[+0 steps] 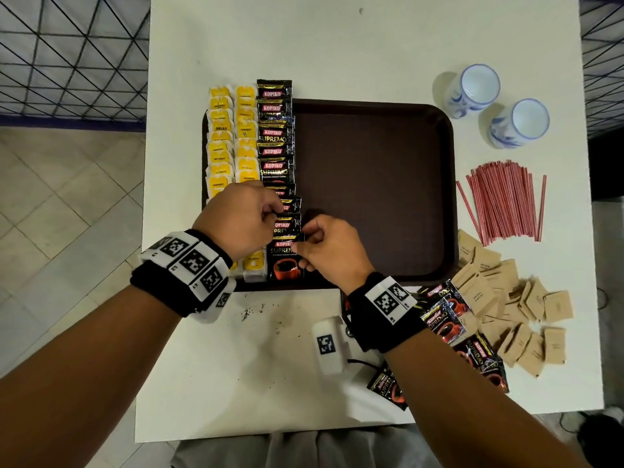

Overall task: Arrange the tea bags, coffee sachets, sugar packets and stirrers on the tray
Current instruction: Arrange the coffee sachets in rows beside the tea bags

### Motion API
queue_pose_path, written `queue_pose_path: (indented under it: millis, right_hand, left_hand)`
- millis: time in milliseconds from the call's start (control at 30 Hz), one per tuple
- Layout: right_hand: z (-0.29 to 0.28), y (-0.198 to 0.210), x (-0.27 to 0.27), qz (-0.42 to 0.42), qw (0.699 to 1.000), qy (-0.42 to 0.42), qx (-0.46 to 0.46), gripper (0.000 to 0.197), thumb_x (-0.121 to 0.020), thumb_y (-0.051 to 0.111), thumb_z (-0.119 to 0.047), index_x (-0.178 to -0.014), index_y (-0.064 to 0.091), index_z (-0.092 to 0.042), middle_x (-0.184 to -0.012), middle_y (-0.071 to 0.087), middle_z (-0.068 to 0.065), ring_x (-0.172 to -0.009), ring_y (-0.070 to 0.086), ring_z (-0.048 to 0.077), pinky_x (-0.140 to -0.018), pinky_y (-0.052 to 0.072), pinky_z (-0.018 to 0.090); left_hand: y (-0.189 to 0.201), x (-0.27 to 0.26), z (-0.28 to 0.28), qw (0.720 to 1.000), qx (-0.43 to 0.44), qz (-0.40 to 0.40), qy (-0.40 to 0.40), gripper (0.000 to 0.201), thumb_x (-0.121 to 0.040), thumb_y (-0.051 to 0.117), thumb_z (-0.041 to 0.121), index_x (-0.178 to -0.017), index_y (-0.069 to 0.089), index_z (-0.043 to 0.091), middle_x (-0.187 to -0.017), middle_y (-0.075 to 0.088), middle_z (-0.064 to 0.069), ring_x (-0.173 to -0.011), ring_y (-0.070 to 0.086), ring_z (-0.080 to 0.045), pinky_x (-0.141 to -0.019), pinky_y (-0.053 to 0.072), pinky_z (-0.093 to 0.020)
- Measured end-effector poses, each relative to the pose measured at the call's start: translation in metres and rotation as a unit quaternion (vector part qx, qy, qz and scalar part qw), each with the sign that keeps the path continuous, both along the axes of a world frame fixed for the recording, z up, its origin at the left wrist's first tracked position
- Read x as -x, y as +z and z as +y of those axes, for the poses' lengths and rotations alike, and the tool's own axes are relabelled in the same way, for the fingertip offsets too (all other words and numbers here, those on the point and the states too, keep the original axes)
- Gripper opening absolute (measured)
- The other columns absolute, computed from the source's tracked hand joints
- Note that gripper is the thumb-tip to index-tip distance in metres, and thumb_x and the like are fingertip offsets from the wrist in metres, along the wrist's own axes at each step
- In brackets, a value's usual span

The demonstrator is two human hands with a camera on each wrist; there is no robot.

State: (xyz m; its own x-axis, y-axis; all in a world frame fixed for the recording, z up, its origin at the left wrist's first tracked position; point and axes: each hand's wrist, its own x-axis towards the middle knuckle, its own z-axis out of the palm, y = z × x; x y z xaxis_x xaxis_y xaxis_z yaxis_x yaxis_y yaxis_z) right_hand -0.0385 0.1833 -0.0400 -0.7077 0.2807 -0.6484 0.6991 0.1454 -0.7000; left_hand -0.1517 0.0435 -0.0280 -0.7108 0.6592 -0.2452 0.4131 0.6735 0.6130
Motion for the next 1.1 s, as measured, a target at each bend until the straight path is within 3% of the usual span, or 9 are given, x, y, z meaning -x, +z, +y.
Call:
queue_pose_path:
  millis: [133,333,433,567,667,800,933,1033,1100]
  right_hand:
    - [-0.004,0.002,-0.002,-0.002,1.0,0.001,0.003,0.021,-0.089,0.071,-0.008,-0.105,0.061,-0.017,-0.069,0.069,0.001,-0.06,0.072,0.016,-0.063,0.062,0.032]
    - [-0.008,0.004,-0.004,-0.001,1.0,0.013,-0.01,0.02,-0.092,0.067,-0.009,-0.11,0.064,-0.017,-0.073,0.072,0.002,-0.062,0.073,0.016,-0.07,0.063,0.04]
    - [-0.008,0.003,-0.002,0.01,0.999,0.029,-0.032,0.02,-0.092,0.066,-0.01,-0.11,0.067,-0.018,-0.075,0.073,0.004,-0.066,0.073,0.018,-0.073,0.062,0.042]
    - [-0.004,0.003,-0.002,0.022,0.99,0.068,-0.125,0.031,-0.092,0.066,-0.021,-0.123,0.067,-0.017,-0.094,0.07,0.003,-0.084,0.066,0.014,-0.077,0.052,0.021]
    - [-0.003,0.007,0.002,0.036,0.987,0.066,-0.14,0.041,-0.093,0.065,-0.02,-0.134,0.061,-0.016,-0.109,0.061,0.006,-0.089,0.058,0.012,-0.076,0.04,0.011]
    - [-0.004,0.009,0.009,0.053,0.983,0.091,-0.149,0.037,-0.093,0.063,-0.017,-0.129,0.063,-0.017,-0.103,0.058,0.006,-0.082,0.057,0.014,-0.072,0.042,0.014]
    - [-0.006,0.011,0.012,0.049,0.984,0.095,-0.145,0.039,-0.094,0.063,-0.019,-0.133,0.061,-0.017,-0.107,0.057,0.007,-0.089,0.059,0.016,-0.085,0.051,0.025]
    - [0.001,0.013,0.005,0.045,0.986,0.073,-0.145,0.047,-0.094,0.065,-0.025,-0.139,0.056,-0.017,-0.11,0.059,0.004,-0.089,0.057,0.01,-0.08,0.043,0.014]
    - [0.012,0.016,-0.011,0.044,0.988,0.036,-0.144,0.038,-0.092,0.068,-0.026,-0.129,0.063,-0.019,-0.104,0.064,0.001,-0.087,0.059,0.007,-0.078,0.041,0.011]
  left_hand:
    - [-0.003,-0.002,-0.002,1.0,0.01,0.016,0.005,0.019,-0.081,0.068,0.01,-0.096,0.075,0.018,-0.089,0.059,0.004,-0.071,0.053,-0.012,-0.068,0.046,-0.026]
    - [-0.005,-0.005,-0.003,1.0,0.021,0.02,0.009,0.019,-0.08,0.07,0.011,-0.097,0.076,0.017,-0.091,0.06,-0.001,-0.077,0.062,-0.024,-0.069,0.054,-0.037]
    - [-0.004,-0.003,-0.003,0.999,0.022,0.025,0.01,0.018,-0.081,0.07,0.013,-0.097,0.075,0.018,-0.092,0.059,0.0,-0.077,0.061,-0.023,-0.068,0.054,-0.037]
    - [-0.003,0.0,-0.004,0.999,0.007,0.034,0.021,0.013,-0.083,0.067,0.018,-0.094,0.073,0.021,-0.089,0.057,0.003,-0.068,0.054,-0.017,-0.063,0.052,-0.035]
    - [-0.002,0.001,-0.005,0.998,-0.004,0.043,0.035,0.012,-0.084,0.066,0.017,-0.093,0.073,0.02,-0.089,0.058,0.003,-0.065,0.049,-0.014,-0.061,0.051,-0.033]
    - [0.0,0.003,-0.006,0.998,-0.008,0.052,0.038,0.013,-0.084,0.065,0.018,-0.094,0.073,0.02,-0.09,0.06,0.003,-0.066,0.047,-0.011,-0.061,0.05,-0.032]
    - [0.004,0.005,-0.011,0.998,-0.011,0.054,0.036,0.013,-0.085,0.066,0.018,-0.095,0.073,0.02,-0.089,0.06,0.004,-0.067,0.05,-0.012,-0.062,0.053,-0.036]
    - [0.007,0.003,-0.011,0.997,-0.022,0.062,0.049,0.012,-0.084,0.067,0.018,-0.094,0.073,0.021,-0.088,0.061,0.005,-0.067,0.051,-0.011,-0.063,0.053,-0.036]
    - [0.01,-0.008,-0.005,0.996,-0.039,0.052,0.062,0.011,-0.083,0.068,0.015,-0.092,0.074,0.02,-0.085,0.059,0.005,-0.067,0.052,-0.011,-0.066,0.051,-0.031]
